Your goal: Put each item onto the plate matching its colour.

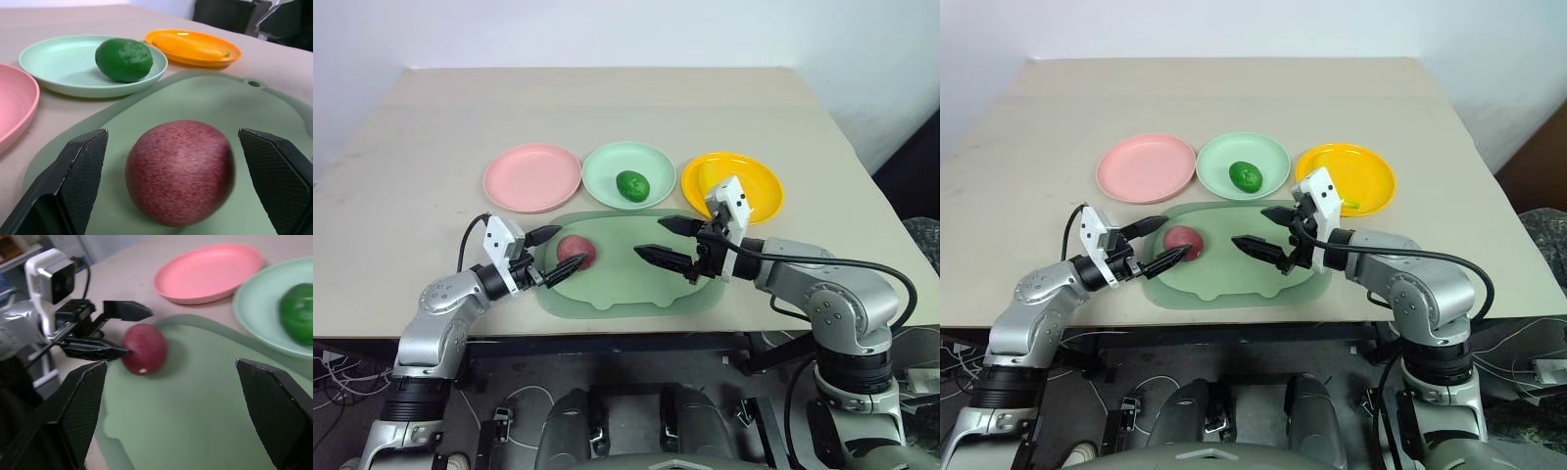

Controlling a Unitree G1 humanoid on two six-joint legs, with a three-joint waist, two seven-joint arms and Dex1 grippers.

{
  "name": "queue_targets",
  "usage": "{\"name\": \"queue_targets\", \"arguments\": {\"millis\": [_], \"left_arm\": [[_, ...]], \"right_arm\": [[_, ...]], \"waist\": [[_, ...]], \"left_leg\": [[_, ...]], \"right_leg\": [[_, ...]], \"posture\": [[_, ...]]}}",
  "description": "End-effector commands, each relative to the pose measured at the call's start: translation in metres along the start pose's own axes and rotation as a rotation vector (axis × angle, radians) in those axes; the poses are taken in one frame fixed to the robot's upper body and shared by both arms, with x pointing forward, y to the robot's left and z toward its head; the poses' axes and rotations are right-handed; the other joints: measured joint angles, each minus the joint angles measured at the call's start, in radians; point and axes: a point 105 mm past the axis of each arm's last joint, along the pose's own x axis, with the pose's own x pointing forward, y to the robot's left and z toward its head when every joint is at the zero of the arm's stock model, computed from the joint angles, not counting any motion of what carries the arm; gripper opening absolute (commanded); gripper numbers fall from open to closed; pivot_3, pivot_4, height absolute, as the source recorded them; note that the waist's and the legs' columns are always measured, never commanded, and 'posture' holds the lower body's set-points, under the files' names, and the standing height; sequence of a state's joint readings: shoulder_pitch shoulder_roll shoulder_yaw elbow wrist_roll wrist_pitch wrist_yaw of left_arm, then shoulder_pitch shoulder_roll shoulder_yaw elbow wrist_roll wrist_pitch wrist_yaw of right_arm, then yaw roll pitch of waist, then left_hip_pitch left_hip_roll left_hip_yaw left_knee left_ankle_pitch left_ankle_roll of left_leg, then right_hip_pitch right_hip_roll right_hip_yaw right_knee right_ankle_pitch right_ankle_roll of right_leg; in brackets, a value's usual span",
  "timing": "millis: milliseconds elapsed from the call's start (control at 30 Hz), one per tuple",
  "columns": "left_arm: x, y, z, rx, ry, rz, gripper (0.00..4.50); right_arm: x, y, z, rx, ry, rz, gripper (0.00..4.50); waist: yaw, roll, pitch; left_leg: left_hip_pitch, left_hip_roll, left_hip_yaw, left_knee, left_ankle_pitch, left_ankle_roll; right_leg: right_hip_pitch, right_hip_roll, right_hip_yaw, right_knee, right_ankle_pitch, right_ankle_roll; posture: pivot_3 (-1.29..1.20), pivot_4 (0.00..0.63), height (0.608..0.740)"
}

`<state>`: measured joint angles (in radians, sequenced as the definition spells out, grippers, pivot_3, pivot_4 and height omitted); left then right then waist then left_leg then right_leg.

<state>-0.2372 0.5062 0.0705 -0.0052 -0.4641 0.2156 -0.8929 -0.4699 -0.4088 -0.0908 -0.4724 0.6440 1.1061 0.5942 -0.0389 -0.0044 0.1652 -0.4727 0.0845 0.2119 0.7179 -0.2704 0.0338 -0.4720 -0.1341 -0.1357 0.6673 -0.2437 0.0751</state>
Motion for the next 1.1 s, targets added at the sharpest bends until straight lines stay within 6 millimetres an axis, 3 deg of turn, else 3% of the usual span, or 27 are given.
{"name": "queue_targets", "arguments": {"millis": [33, 233, 400, 533, 633, 733, 800, 967, 1100], "left_arm": [[0.008, -0.003, 0.000, 0.015, -0.002, -0.035, 4.50], [0.017, -0.003, -0.006, 0.030, 0.017, -0.064, 4.50], [0.021, -0.005, -0.003, 0.018, -0.002, -0.081, 3.39], [0.014, -0.002, 0.000, 0.025, -0.005, -0.067, 3.34], [0.006, 0.004, 0.017, 0.031, -0.063, -0.030, 3.34], [-0.007, 0.024, 0.051, 0.031, -0.183, 0.107, 3.34], [-0.013, 0.033, 0.063, 0.022, -0.215, 0.165, 3.34], [-0.016, 0.074, 0.072, 0.016, -0.219, 0.414, 3.34], [-0.003, 0.090, 0.069, 0.015, -0.189, 0.502, 3.34]], "right_arm": [[-0.009, -0.003, 0.009, -0.027, -0.036, -0.044, 4.46], [-0.012, -0.009, 0.010, -0.021, -0.042, -0.083, 4.46], [-0.013, -0.013, 0.012, -0.018, -0.046, -0.107, 4.50], [-0.015, -0.014, 0.013, -0.017, -0.049, -0.109, 4.50], [-0.015, -0.014, 0.012, -0.021, -0.044, -0.110, 4.50], [-0.013, -0.013, 0.008, -0.018, -0.028, -0.101, 4.50], [-0.011, -0.011, 0.004, -0.021, -0.016, -0.093, 4.50], [-0.005, -0.011, 0.004, -0.018, -0.017, -0.075, 4.50], [-0.001, -0.012, -0.002, -0.082, 0.029, -0.078, 4.50]], "waist": [[0.001, 0.000, 0.000], [0.001, 0.000, 0.000], [0.001, 0.000, 0.000], [0.001, 0.000, 0.000], [0.000, 0.000, 0.000], [0.000, 0.000, 0.000], [0.001, 0.000, 0.000], [0.008, -0.001, 0.000], [0.018, -0.001, 0.000]], "left_leg": [[0.000, 0.000, 0.000, 0.000, 0.000, 0.000], [0.001, 0.000, 0.000, 0.000, 0.000, 0.000], [0.001, 0.000, -0.001, 0.000, 0.000, 0.001], [0.002, 0.000, -0.001, 0.000, 0.000, 0.001], [0.002, 0.000, -0.001, 0.000, 0.000, 0.001], [0.002, 0.000, -0.002, 0.000, 0.000, 0.001], [0.004, 0.000, -0.002, 0.000, 0.000, 0.001], [0.010, 0.000, -0.002, 0.000, -0.001, 0.002], [0.010, -0.001, -0.002, 0.001, -0.001, 0.003]], "right_leg": [[0.000, 0.000, 0.000, 0.000, 0.000, 0.000], [0.001, 0.000, 0.000, 0.000, 0.000, 0.000], [0.002, 0.000, 0.000, 0.000, 0.000, 0.000], [0.002, 0.000, 0.000, 0.000, 0.000, 0.000], [0.003, 0.000, 0.000, 0.000, 0.000, 0.000], [0.003, 0.000, 0.000, 0.000, 0.000, 0.000], [0.005, 0.000, -0.001, -0.001, 0.000, 0.000], [0.013, 0.000, -0.001, -0.002, 0.000, 0.001], [0.013, 0.000, -0.001, -0.002, 0.000, 0.001]], "posture": [[0.00, 0.150, 0.695], [0.00, 0.150, 0.695], [0.00, 0.150, 0.695], [0.00, 0.150, 0.695], [0.00, 0.150, 0.695], [0.00, 0.150, 0.695], [0.00, 0.150, 0.695], [0.00, 0.150, 0.695], [0.00, 0.150, 0.695]]}}
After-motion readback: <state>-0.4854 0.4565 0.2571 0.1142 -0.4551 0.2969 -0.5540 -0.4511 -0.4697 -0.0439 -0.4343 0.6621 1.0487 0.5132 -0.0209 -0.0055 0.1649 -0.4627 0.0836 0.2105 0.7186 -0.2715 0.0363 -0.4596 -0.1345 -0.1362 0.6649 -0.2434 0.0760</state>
